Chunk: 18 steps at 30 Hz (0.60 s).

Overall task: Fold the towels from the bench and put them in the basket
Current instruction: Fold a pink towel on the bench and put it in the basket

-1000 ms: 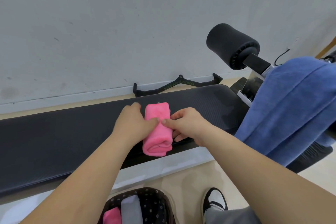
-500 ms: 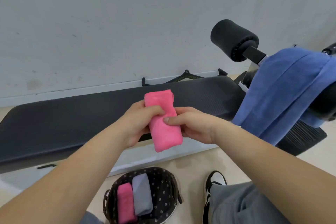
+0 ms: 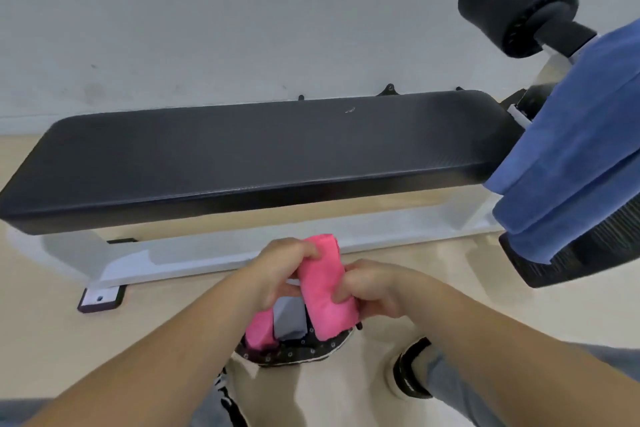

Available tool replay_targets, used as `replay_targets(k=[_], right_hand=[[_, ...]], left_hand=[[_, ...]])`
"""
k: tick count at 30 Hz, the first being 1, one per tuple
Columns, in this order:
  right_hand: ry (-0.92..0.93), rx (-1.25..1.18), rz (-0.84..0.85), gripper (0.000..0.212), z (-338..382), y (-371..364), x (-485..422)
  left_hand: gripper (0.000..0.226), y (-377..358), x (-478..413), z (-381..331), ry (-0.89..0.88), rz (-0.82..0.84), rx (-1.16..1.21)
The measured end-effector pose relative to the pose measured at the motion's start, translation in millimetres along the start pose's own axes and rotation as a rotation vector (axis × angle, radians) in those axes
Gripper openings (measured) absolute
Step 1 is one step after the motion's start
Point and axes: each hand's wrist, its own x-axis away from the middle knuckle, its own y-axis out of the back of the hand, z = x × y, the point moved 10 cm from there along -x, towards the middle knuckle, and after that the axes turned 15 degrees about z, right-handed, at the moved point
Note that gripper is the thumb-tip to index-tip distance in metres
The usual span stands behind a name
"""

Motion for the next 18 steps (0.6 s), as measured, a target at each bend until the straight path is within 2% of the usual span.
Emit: replay_targets(k=[5, 7, 9, 11, 15, 18], right_hand=[[-0.015, -0.093, -0.186, 0.036, -31.8, 18.7, -58.1], [0.003, -0.154, -0.239, 0.039, -42.1, 22.6, -81.8], [0.007, -0.19, -0.26, 0.041, -53.5, 20.5, -107.1], [-0.007, -0.218, -0.299, 0.035, -66.4, 19.6, -128.8], [-0.076, -0.288, -0.381, 0.028, -92.5, 22.1, -155.3], [-0.104, -0.319, -0.374, 0.035, -104.7, 22.3, -170.1]], left_hand=[[0.026, 30.3, -60.5, 52.7, 0.041, -0.137, 0.017], [0.029, 41.5, -84.4, 63.7, 0.026, -0.186, -0.037], [0.028, 49.2, -102.1, 72.1, 0.014, -0.227, -0.153], [0.028, 51.9, -116.8, 83.0, 0.01, -0.243, -0.281], [0.019, 40.0, -141.8, 112.0, 0.012, -0.145, -0.519], [0.036, 33.6, -153.1, 126.2, 0.03, -0.108, -0.821]])
